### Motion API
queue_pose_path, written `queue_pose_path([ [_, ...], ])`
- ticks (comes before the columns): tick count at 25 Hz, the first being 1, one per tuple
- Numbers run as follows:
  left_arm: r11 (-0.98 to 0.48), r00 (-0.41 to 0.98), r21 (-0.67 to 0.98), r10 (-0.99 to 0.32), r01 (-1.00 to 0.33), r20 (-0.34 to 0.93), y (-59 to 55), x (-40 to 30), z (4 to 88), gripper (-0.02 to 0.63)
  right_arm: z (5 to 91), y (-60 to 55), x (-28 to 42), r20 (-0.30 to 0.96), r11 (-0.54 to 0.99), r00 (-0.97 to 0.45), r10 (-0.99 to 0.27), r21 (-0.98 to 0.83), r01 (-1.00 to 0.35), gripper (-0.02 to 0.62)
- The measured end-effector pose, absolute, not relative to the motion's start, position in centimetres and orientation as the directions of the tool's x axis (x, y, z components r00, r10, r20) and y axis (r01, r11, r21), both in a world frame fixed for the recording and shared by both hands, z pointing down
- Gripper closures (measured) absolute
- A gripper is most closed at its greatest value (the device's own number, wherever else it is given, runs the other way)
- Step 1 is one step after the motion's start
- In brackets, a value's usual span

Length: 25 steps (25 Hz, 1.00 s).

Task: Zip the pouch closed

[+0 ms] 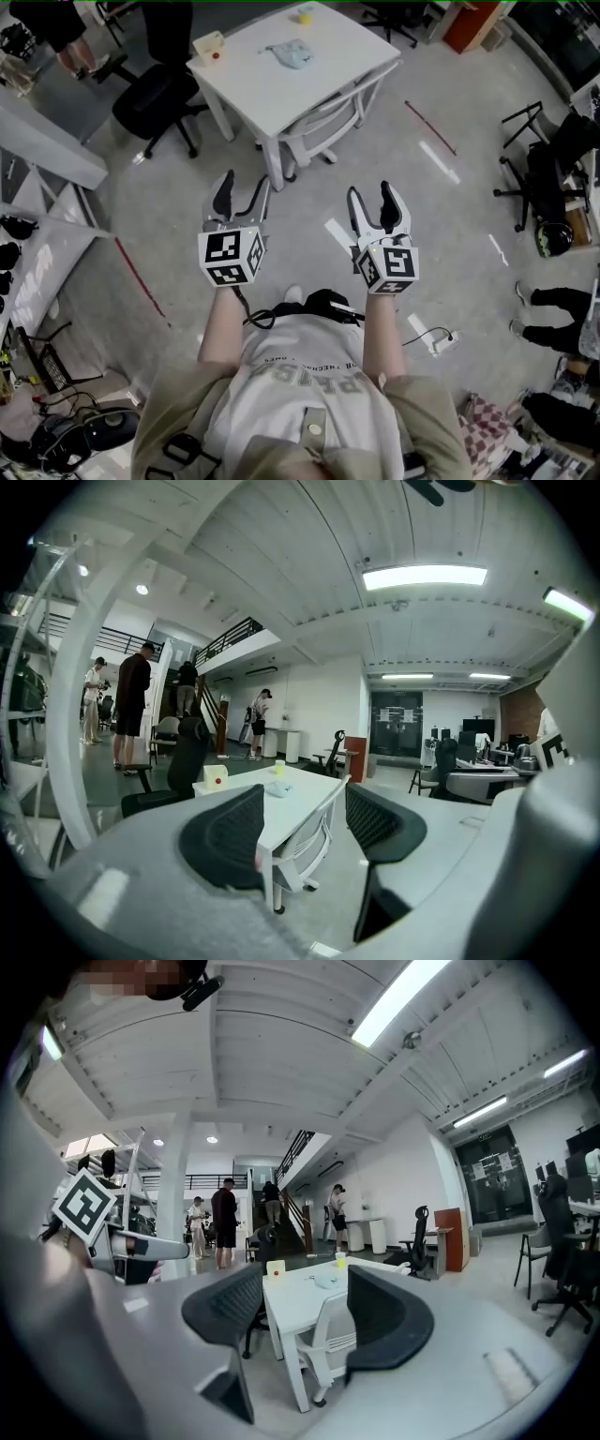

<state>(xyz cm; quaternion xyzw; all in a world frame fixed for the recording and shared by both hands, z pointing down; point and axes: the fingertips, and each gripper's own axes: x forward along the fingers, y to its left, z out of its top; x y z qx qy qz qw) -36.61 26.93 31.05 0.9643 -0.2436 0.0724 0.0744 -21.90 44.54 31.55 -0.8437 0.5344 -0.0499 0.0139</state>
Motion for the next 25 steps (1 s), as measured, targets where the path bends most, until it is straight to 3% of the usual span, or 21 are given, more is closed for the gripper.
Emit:
queue_pose_path([
  [12,-0.831,0.831,0.122,-0.512,-0.543,0.217,20.9,-31.6,33.7,0.325,33.3,38.9,-14.4,0.1,-0.403,0.395,-0.913,-0.081,-0.912,0.336],
  [25,-0.753,0.759,0.125,-0.617,-0.646,0.205,16.4,-21.9,32.6,0.325,32.0,32.2,-2.2,0.098,-0.267,0.262,-0.96,-0.04,-0.963,0.336],
])
